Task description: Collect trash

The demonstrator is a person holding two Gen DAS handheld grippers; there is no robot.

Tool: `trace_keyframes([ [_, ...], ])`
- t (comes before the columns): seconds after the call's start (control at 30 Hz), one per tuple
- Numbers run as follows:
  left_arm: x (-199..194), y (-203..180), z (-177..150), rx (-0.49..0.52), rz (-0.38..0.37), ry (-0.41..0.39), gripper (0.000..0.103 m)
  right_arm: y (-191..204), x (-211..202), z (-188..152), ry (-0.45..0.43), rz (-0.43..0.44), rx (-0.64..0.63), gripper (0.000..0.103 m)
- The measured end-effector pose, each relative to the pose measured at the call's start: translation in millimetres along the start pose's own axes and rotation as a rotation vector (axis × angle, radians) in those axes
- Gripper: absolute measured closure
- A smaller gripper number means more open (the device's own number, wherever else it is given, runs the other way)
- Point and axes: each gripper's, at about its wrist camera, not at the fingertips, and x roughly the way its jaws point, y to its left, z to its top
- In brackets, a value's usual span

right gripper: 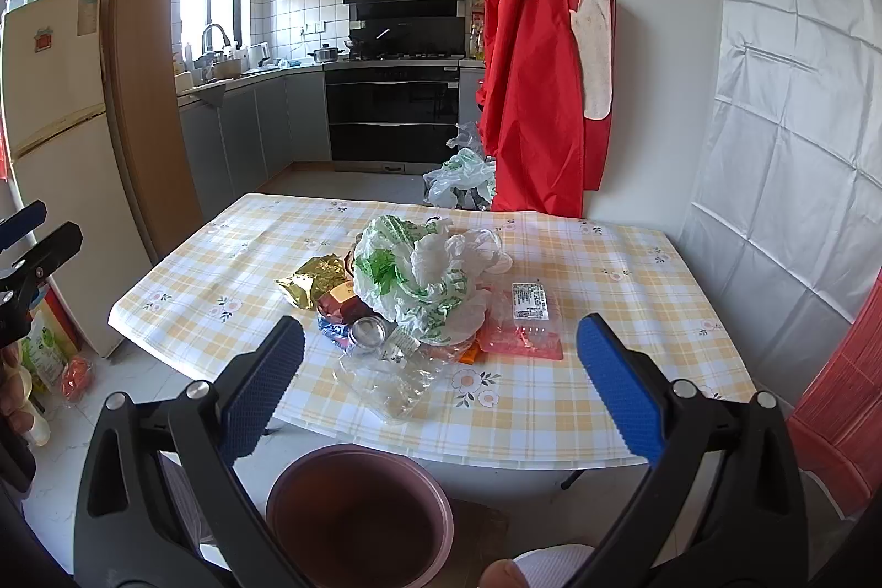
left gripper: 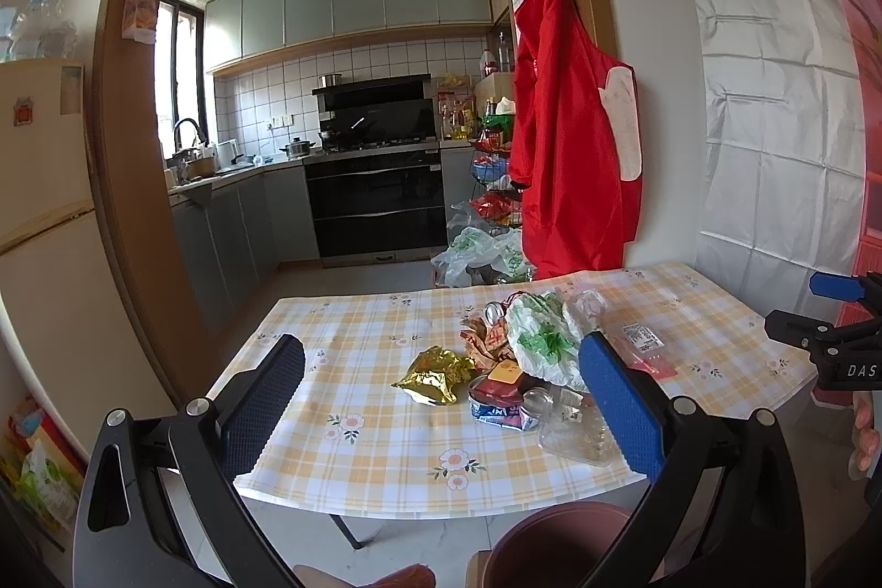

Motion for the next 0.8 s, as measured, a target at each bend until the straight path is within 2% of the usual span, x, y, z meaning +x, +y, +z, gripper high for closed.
trace_keyframes([
  [0.27,8,1,-10,-0.011,-0.035,0.013,0.005,-2,9,-10,0.024,-0.001,0.018,0.006],
  [0.4,24,3,-23,-0.041,-0.046,0.050,0.005,-9,25,-22,0.058,-0.021,0.038,0.006],
  [0.53,30,19,-41,-0.197,-0.118,-0.049,0.005,-22,47,-41,0.108,-0.044,0.066,0.006],
  [0.57,34,22,-44,-0.222,-0.118,-0.052,0.005,-26,54,-46,0.122,-0.050,0.075,0.006],
  [0.67,69,17,-50,-0.168,-0.106,0.121,0.005,-37,74,-61,0.160,-0.059,0.109,0.006],
  [0.7,78,15,-54,-0.150,-0.103,0.145,0.005,-41,82,-67,0.174,-0.064,0.120,0.006],
  [0.8,93,9,-63,-0.115,-0.072,0.153,0.005,-52,102,-81,0.204,-0.082,0.137,0.006],
])
